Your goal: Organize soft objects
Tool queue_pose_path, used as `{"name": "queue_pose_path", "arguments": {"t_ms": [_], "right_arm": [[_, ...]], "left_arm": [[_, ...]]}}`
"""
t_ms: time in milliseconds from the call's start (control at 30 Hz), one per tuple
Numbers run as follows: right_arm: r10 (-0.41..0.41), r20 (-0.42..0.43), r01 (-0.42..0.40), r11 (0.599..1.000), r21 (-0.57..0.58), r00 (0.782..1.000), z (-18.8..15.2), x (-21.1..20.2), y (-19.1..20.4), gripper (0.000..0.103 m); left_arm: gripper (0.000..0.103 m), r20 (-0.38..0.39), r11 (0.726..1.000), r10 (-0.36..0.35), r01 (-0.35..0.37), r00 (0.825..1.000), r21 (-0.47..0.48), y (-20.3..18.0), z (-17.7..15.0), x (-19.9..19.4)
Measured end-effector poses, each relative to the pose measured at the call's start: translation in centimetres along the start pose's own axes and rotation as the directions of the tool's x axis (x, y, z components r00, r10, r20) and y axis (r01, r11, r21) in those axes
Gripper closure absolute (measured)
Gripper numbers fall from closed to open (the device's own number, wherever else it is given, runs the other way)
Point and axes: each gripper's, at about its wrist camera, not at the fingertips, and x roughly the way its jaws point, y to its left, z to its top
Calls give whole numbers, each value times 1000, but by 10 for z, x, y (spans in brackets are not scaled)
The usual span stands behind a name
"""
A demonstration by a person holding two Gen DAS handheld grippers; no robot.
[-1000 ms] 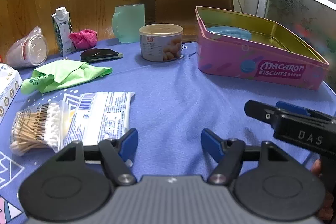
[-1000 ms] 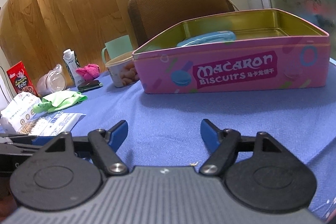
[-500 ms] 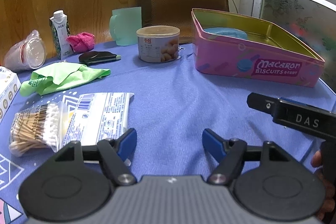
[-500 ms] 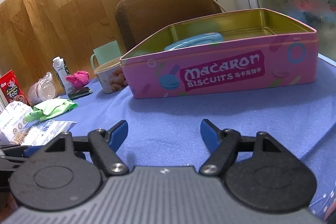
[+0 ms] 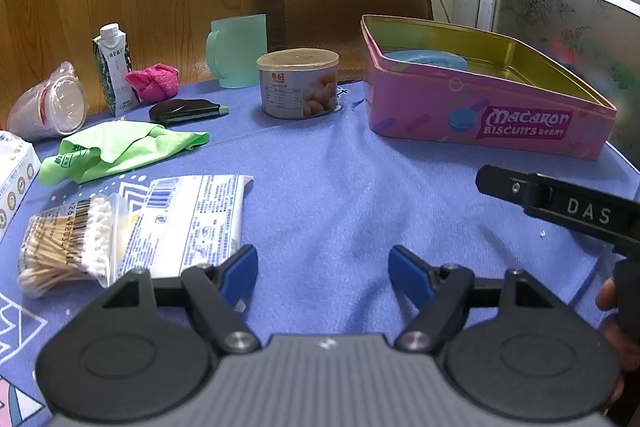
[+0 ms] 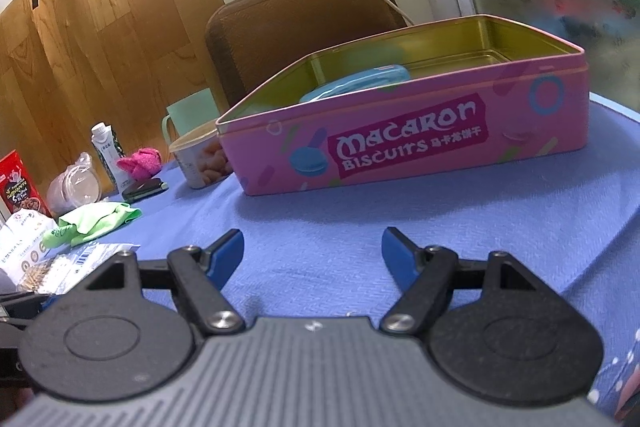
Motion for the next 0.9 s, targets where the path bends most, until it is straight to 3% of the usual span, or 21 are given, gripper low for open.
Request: {"name": "queue_pose_path", "arguments": {"t_ms": [900], "right_arm": [[-30,8,30,999,15,1000,-2,-17,-9,26]], "left_arm": [[28,-7,999,-42,42,999,16,-7,-6,-10]]}}
